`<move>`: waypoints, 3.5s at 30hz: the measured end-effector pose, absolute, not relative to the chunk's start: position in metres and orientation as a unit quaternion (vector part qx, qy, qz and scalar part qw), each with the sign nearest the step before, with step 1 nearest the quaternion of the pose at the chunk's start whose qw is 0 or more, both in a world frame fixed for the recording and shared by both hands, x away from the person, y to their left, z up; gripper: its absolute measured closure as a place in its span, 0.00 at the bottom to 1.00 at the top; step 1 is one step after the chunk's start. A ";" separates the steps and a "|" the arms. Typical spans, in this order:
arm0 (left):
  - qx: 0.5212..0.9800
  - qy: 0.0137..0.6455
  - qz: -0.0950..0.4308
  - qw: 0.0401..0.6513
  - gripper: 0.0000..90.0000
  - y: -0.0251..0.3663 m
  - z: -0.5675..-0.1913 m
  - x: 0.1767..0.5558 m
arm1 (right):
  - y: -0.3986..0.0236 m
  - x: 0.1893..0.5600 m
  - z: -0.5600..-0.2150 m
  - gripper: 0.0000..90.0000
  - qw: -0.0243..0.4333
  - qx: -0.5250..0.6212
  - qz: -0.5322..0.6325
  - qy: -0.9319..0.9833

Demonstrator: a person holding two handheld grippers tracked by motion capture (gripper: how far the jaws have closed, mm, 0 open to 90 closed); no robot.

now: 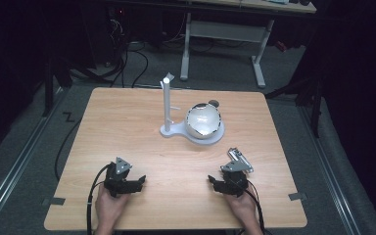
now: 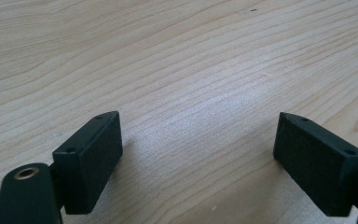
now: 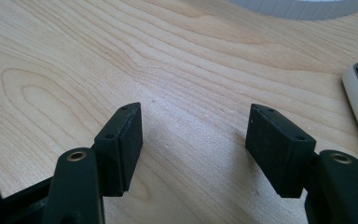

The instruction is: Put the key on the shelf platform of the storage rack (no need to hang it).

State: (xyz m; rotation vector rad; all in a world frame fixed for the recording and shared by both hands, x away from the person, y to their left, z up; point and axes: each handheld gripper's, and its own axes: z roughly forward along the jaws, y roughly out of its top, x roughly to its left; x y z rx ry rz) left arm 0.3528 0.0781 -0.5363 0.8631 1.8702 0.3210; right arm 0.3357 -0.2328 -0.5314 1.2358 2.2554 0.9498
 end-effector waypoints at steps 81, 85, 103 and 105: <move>0.344 0.782 0.131 0.503 0.19 0.077 -0.535 0.352 | -0.313 0.320 -0.492 0.57 0.258 0.510 0.388 0.723; 0.344 0.782 0.131 0.502 0.19 0.077 -0.535 0.352 | -0.316 0.332 -0.494 0.52 0.254 0.514 0.372 0.730; 0.344 0.782 0.132 0.502 0.19 0.077 -0.535 0.352 | -0.323 0.366 -0.517 0.45 0.220 0.539 0.346 0.736; 0.344 0.782 0.132 0.502 0.19 0.077 -0.535 0.352 | -0.324 0.367 -0.517 0.43 0.218 0.537 0.343 0.739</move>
